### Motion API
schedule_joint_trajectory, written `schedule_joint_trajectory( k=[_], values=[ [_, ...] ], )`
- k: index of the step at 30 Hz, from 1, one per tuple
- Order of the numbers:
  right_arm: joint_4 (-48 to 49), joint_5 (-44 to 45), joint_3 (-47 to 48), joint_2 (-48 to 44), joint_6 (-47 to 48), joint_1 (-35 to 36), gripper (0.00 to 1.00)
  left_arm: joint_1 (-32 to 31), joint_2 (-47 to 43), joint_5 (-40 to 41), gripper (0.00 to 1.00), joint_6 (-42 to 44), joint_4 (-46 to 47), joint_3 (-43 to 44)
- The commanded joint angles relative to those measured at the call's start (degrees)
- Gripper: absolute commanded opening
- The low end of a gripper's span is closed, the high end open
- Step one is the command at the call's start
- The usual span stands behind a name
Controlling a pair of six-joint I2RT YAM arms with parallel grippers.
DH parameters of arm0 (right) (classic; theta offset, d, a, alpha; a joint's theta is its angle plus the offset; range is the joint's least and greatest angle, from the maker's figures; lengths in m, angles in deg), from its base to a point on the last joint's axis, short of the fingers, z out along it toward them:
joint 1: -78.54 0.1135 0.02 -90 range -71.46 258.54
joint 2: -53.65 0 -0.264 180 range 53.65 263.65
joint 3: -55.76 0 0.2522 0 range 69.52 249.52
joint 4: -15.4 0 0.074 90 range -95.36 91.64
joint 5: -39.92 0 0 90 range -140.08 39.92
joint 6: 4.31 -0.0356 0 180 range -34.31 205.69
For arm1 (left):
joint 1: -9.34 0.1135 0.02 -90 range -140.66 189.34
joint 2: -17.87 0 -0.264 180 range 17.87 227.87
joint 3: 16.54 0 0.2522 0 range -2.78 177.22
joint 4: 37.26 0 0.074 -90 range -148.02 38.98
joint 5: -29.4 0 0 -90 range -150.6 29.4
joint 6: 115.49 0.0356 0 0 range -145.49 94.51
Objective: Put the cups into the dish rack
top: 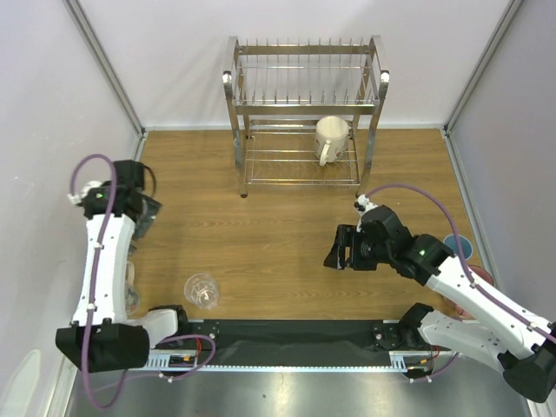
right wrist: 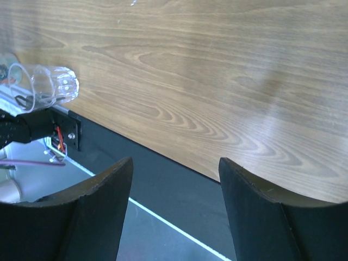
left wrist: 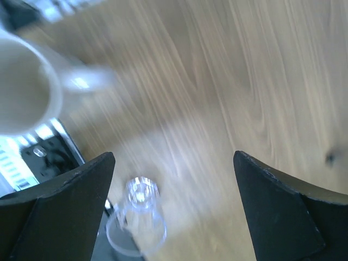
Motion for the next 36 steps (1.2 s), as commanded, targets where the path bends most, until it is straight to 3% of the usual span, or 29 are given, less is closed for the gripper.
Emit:
schedule_joint_trajectory(
  k=[1, 4, 9, 14, 18, 27, 36],
  values=[
    [-1.98, -2.84, 4.76, 1.40, 2.81, 0.35, 0.71, 9.14, 1.29, 9.30, 0.97, 4.30, -6.81, 3.71],
    [-3.57, -3.10, 6.87, 2.45, 4.39, 0.35, 0.70, 11.71, 2.44, 13.53, 0.97, 2.83, -6.90, 3.71],
    [-6.47, -3.02, 9.85, 3.07, 5.98, 0.35, 0.70, 19.95, 6.22, 9.58, 0.98, 0.36, -6.81, 3.27],
    [-7.97, -1.96, 10.47, 3.33, 6.86, 0.35, 0.71, 20.59, 6.31, 9.32, 0.97, -4.56, -6.90, 3.27],
    [-7.97, -2.22, 10.74, 4.74, 6.95, 0.35, 0.71, 21.20, 3.41, 10.54, 0.91, -6.59, -6.81, 1.17],
    [-7.27, -2.05, 10.48, 5.00, 5.98, 0.35, 0.71, 29.63, 2.52, 12.65, 0.89, -1.59, -3.12, -4.38],
    [-6.03, -1.70, 8.81, 4.21, 5.45, 0.35, 0.71, 31.66, 5.17, 14.76, 0.96, 2.99, 1.45, -7.54]
  ],
)
